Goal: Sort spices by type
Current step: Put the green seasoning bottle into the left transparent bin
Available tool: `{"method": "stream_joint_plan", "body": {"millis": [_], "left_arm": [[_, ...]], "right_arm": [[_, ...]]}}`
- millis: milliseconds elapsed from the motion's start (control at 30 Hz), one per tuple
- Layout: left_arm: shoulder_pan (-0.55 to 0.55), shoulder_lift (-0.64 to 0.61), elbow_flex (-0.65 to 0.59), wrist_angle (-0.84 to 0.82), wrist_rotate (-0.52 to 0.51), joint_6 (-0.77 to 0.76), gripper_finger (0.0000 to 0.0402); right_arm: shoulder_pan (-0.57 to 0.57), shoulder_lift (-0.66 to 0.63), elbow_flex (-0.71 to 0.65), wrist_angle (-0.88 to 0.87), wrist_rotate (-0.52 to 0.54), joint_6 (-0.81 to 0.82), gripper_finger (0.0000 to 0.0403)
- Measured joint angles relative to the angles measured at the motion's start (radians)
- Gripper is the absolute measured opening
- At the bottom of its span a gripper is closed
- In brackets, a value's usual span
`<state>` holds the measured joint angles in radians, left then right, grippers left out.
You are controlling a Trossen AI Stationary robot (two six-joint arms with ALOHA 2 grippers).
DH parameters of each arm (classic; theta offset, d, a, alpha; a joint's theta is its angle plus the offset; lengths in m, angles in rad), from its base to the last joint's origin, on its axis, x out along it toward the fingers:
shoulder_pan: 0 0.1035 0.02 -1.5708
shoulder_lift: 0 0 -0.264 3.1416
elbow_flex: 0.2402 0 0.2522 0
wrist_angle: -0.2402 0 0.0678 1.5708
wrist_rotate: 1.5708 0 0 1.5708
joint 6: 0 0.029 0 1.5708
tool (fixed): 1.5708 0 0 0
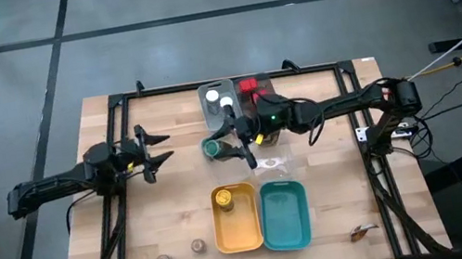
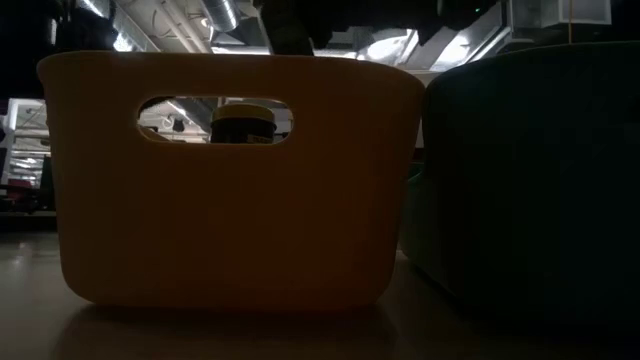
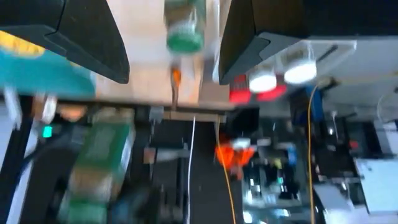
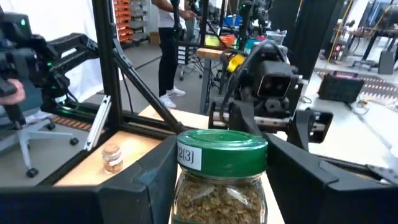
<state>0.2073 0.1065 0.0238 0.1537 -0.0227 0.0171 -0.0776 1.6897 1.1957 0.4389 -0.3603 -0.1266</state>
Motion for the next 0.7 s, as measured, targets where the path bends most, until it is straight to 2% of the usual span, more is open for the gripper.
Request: {"method": "stream_joint_plan", "body": {"millis": [200,333,600,700], "left_arm": [[-0.018,0.036,0.002,0.166,0.042,-0.044,0.0233],[-0.056,0.124,0.002,0.325,0.066,-0.037,0.0233],[-0.122,0.423,0.003,0.698,0.062,0.048,0.0233],[-0.123,0.543,0.031,0.779,0.048,0.062,0.0233]], "right_arm": [[0.0,-0.001,0.0,0.064,0.0,-0.039,0.0212],[0.0,-0.002,0.0,0.082,0.0,-0.04,0.0212],[0.0,-0.002,0.0,0.065,0.0,-0.04,0.0212],[0.0,-0.002,0.0,0.066,0.0,-0.04,0.0212]]}}
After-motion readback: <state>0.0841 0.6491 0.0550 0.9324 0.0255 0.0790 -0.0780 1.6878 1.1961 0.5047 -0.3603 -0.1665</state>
